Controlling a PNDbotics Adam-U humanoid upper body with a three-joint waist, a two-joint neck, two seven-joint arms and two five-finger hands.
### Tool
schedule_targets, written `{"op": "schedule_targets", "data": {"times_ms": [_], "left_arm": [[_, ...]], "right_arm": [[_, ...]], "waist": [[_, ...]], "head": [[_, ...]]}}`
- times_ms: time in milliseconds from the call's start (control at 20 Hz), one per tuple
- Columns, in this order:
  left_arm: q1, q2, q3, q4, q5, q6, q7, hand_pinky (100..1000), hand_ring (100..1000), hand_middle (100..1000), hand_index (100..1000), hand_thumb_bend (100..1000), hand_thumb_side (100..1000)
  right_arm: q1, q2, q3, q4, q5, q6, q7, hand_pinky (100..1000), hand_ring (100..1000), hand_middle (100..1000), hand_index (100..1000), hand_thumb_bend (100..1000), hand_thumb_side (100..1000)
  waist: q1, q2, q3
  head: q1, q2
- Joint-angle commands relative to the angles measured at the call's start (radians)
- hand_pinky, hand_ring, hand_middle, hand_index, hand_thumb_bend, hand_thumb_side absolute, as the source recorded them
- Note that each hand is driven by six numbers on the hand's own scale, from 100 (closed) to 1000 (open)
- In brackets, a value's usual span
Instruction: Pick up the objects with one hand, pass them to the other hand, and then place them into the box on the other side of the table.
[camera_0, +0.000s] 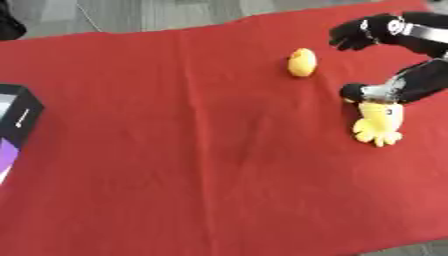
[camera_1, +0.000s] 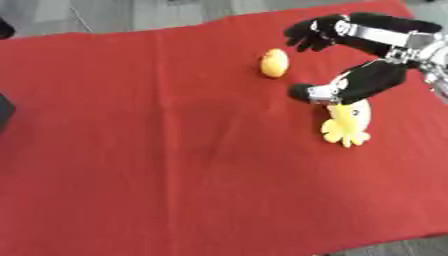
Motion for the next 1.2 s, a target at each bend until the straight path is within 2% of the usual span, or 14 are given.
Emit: {"op": "schedule_targets", "data": {"times_ms": [50,500,700,1000,1200], "left_arm": [[-0.003,0.02,0.019,-0.018,0.006,-0.001,0.008,758,658,665,700,601,454],[-0.002,0.017,0.021,-0.015,0.003,0.003,0.013,758,657,664,699,595,454],[-0.003,0.017,0.021,-0.015,0.001,0.004,0.014,758,656,663,697,593,453],[-0.009,0.011,0.022,-0.018,0.001,0.004,0.024,755,652,658,695,590,451],[-0.009,0.008,0.023,-0.02,0.0,0.004,0.026,755,652,657,694,589,451]], "right_arm": [[0.013,-0.057,-0.046,0.022,0.044,-0.005,0.04,902,880,869,944,474,444],[0.097,-0.086,-0.085,0.08,0.194,-0.009,-0.002,906,884,869,944,602,444],[0.117,-0.085,-0.082,0.105,0.264,-0.01,-0.019,916,898,866,944,625,452],[0.137,-0.072,-0.065,0.161,0.336,-0.006,-0.068,914,894,854,941,659,551],[0.139,-0.059,-0.054,0.208,0.378,0.0,-0.108,906,882,841,930,650,558]], "waist": [[-0.005,-0.015,0.001],[-0.004,-0.01,0.002],[-0.001,-0.009,0.003],[0.001,-0.007,0.004],[0.004,-0.005,0.006]], "head": [[-0.005,0.001],[-0.013,-0.005],[-0.016,-0.009],[-0.029,-0.013],[-0.03,-0.018]]}}
